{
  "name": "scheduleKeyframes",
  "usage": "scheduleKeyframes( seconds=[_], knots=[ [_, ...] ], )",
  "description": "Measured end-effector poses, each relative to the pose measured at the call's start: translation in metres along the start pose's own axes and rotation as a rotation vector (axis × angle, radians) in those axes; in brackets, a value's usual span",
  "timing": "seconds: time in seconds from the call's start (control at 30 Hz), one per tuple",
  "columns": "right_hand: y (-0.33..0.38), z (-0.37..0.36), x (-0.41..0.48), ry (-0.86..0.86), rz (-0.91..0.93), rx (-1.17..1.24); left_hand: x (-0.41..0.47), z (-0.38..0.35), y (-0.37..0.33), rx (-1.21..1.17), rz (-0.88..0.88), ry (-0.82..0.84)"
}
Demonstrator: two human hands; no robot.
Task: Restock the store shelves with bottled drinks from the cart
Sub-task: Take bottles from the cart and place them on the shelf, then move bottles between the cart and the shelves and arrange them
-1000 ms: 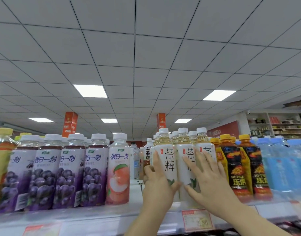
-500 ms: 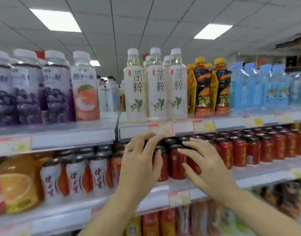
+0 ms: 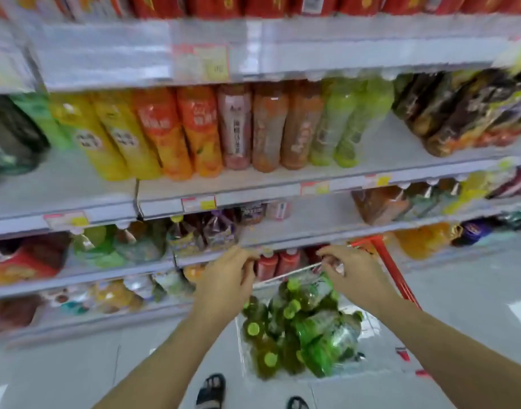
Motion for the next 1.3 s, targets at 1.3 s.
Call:
scheduleKeyframes(
  seconds=[1.3],
  knots=[
    [-0.158, -0.113, 0.000, -0.140, -0.389, 0.767, -0.084, -0.285, 0.125, -0.067, 0.398, 0.551]
  ],
)
Point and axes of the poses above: each hand's wrist, its own x-axis towards the middle knuckle, its own z-axis out of the back of the hand, y = z × x, the point moved 9 cm from there along x, towards the middle knuckle, and after that the axes turned 4 degrees about x, right-handed, at the moved point
